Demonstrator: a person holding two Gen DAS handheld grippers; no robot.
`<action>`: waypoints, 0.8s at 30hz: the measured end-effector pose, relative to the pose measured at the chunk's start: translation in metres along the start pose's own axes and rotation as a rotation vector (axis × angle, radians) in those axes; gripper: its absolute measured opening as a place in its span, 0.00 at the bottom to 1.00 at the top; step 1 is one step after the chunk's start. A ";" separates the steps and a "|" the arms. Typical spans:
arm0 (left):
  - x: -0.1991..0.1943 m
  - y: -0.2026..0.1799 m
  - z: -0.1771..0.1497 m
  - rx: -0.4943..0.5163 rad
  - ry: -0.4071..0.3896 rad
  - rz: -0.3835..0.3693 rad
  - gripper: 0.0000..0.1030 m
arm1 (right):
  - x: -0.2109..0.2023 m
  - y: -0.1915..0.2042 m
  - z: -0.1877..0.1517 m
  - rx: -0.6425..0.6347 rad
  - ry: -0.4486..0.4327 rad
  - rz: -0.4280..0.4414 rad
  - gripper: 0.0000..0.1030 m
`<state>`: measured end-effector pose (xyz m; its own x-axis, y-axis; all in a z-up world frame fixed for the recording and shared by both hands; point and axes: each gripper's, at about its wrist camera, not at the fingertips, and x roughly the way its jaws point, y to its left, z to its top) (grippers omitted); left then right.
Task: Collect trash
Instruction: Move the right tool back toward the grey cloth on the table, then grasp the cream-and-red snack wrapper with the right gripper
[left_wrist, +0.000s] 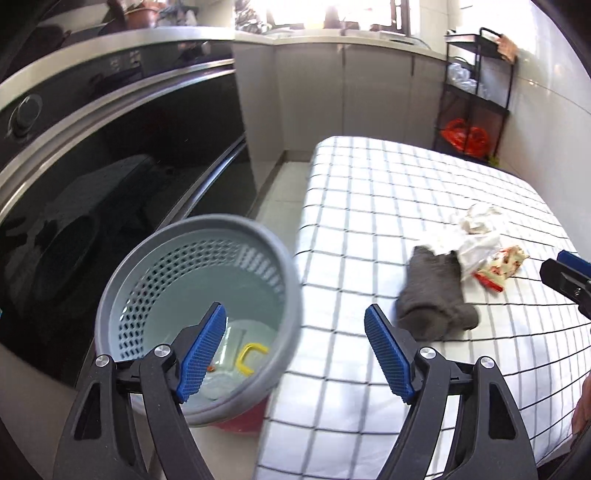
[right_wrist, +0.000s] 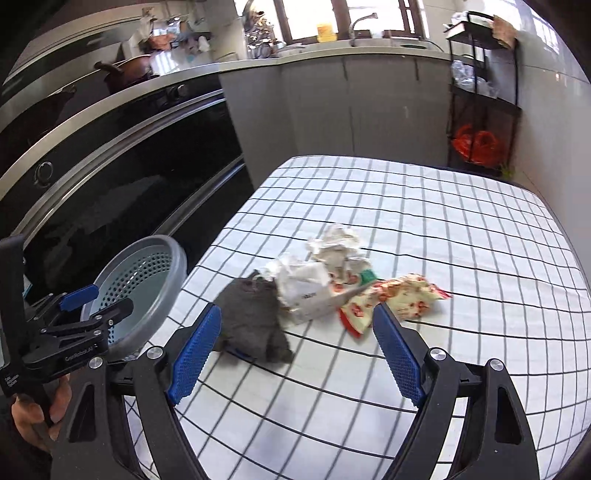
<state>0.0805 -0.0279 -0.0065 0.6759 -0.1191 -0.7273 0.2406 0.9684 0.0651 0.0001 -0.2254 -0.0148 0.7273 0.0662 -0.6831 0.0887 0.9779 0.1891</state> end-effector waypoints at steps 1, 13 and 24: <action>0.000 -0.008 0.003 0.003 -0.004 -0.012 0.73 | -0.004 -0.013 -0.001 0.016 0.000 -0.020 0.78; 0.027 -0.075 0.032 0.024 -0.045 -0.061 0.74 | 0.016 -0.073 -0.018 0.129 0.080 -0.137 0.78; 0.048 -0.074 0.025 0.029 0.000 -0.059 0.75 | 0.066 -0.055 -0.011 0.120 0.143 -0.152 0.78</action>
<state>0.1129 -0.1104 -0.0287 0.6599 -0.1761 -0.7304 0.3002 0.9530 0.0414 0.0352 -0.2729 -0.0783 0.5966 -0.0439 -0.8013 0.2762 0.9488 0.1536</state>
